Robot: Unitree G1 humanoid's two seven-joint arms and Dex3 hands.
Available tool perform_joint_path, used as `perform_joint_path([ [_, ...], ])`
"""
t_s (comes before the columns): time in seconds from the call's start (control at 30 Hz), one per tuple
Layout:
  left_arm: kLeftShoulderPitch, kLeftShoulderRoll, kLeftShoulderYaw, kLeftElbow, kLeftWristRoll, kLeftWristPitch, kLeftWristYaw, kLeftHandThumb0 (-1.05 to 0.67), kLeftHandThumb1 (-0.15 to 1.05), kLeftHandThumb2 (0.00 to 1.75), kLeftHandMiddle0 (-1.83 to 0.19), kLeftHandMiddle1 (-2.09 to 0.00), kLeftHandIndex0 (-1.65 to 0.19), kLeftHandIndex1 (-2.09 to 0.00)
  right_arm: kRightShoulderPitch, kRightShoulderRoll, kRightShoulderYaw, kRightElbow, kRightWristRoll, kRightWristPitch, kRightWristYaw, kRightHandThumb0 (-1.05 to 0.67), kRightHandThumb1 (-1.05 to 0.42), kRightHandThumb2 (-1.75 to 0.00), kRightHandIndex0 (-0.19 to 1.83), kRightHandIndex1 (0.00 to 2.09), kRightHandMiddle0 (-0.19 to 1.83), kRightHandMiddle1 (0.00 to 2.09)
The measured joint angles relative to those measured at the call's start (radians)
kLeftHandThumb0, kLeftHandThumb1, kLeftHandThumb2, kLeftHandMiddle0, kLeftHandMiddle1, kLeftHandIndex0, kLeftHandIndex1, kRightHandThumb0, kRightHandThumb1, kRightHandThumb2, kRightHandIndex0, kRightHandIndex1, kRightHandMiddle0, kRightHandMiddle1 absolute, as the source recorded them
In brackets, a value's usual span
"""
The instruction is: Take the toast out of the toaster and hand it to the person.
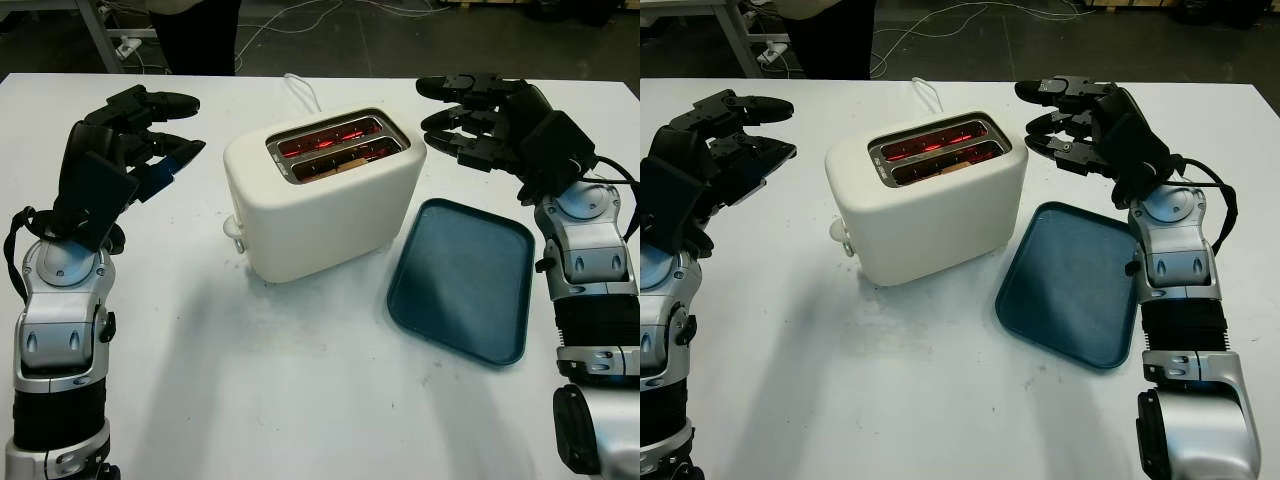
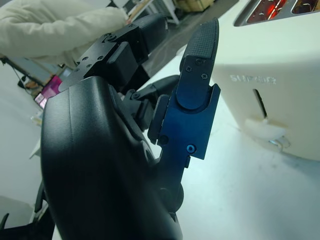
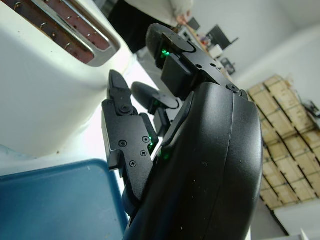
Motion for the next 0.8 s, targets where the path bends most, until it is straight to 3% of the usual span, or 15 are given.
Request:
perform_joint_path([
  [0.8,0.000,0.001,-0.001,0.011,-0.007,-0.010,0.000,-0.55,0.91,0.00,-0.57,-0.96,-0.62,-0.62,-0.009,-0.029,-0.010,0.008,-0.032,-0.008,-0.013,0.11,-0.92,-0.18,0.50,0.71,0.75,0.01],
])
